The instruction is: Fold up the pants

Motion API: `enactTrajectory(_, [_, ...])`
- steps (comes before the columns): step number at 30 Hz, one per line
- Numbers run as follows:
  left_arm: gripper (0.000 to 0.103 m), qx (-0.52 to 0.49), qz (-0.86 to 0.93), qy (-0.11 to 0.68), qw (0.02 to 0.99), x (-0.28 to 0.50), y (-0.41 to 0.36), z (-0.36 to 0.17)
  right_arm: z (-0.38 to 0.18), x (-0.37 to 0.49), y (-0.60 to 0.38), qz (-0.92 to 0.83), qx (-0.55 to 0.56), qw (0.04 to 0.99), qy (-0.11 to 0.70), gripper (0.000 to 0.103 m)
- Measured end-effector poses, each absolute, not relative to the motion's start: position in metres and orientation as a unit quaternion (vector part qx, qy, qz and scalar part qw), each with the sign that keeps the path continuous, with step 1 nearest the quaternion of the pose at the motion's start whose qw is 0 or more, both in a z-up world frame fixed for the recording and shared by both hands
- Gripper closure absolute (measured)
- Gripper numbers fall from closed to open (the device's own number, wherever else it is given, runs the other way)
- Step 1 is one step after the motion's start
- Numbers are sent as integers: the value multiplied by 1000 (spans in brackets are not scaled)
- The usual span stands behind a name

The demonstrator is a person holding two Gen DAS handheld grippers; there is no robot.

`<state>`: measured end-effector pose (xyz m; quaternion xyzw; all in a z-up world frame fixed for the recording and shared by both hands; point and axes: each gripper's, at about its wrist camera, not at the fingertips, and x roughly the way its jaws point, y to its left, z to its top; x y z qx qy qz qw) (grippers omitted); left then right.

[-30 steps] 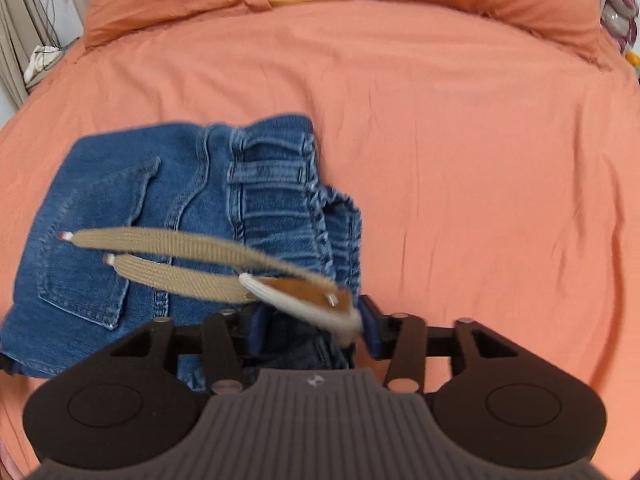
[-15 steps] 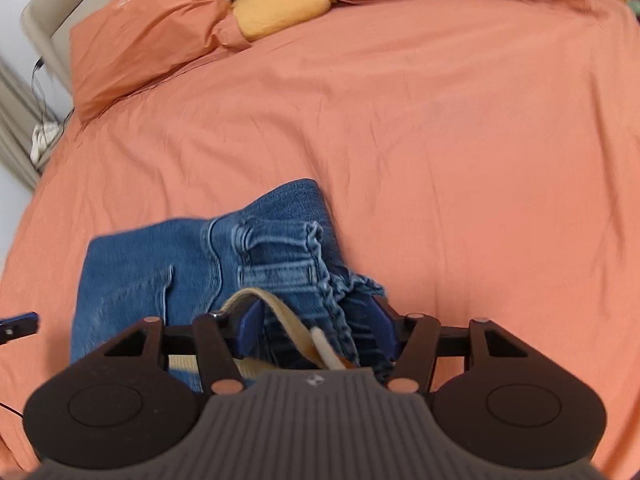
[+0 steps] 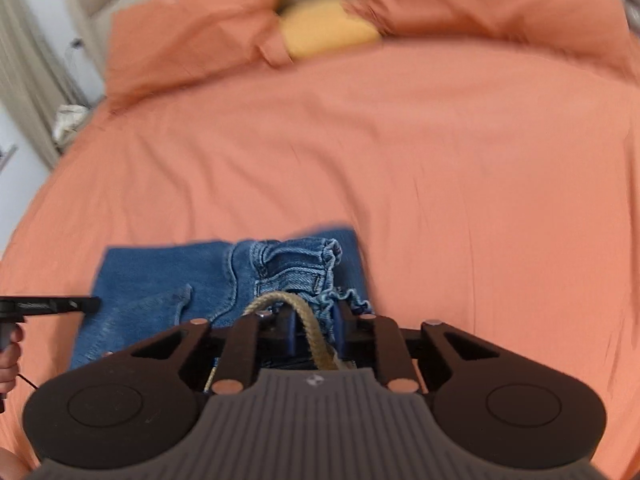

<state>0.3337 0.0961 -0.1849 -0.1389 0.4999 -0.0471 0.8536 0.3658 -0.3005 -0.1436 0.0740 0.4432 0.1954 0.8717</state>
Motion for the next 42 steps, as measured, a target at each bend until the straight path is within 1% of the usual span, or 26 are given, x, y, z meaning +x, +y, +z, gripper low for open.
enactTrajectory(2, [97,-133,-45,499,855,334,95,-185,-142,369,-305,186,80,875,439,92])
enactTrajectory(6, [97,-102,-41,508,854,337,85,-188,-168,377,-301,161,59,865,472,93])
enactTrajectory(11, [97,-69,-33,519,852,340,74,-188,-184,380,-302,141,67,858,490,91])
enactTrajectory(14, [96,-54,-27,519,853,338,70,-181,-176,376,-298,135,57,859,490,87])
enactTrajectory(15, [96,-49,-25,517,854,336,69,-178,-171,373,-297,133,57,861,487,82])
enactTrajectory(16, [94,-42,-23,515,856,333,68,-173,-166,370,-297,131,55,863,484,76])
enactTrajectory(18, [93,-30,-22,511,859,326,67,-164,-156,358,-299,128,50,868,477,73])
enactTrajectory(19, [89,-27,-25,508,861,322,66,-159,-152,352,-301,129,50,869,474,64])
enactTrajectory(20, [78,-25,-26,505,863,317,66,-154,-147,343,-305,130,53,871,471,60])
enactTrajectory(21, [72,-26,-31,502,864,311,66,-149,-142,335,-307,131,58,872,468,53])
enactTrajectory(22, [58,-28,-34,498,866,305,67,-145,-138,328,-309,132,64,872,466,46])
enactTrajectory(23, [48,-31,-37,494,868,299,66,-140,-135,320,-312,133,70,873,464,42])
enactTrajectory(24, [45,-34,-40,490,870,292,67,-137,-132,309,-316,132,77,874,462,36])
enactTrajectory(25, [41,-39,-44,489,870,285,68,-135,-131,302,-318,132,84,873,462,33])
enactTrajectory(29, [34,-87,-57,491,865,265,79,-135,-137,273,-337,120,128,868,465,32])
enactTrajectory(32, [30,-123,-58,488,862,249,87,-139,-145,252,-352,104,170,864,463,28])
enactTrajectory(36, [29,-193,-55,492,847,243,100,-160,-171,234,-364,103,245,840,474,27])
enactTrajectory(38, [29,-231,-54,491,838,245,104,-171,-186,233,-362,111,277,826,478,32])
enactTrajectory(39, [29,-246,-51,490,835,246,105,-177,-193,235,-360,113,286,823,478,37])
enactTrajectory(41, [29,-276,-48,487,827,250,108,-186,-204,240,-356,109,293,821,477,37])
enactTrajectory(42, [29,-292,-48,485,823,252,110,-190,-209,243,-355,109,301,819,476,33])
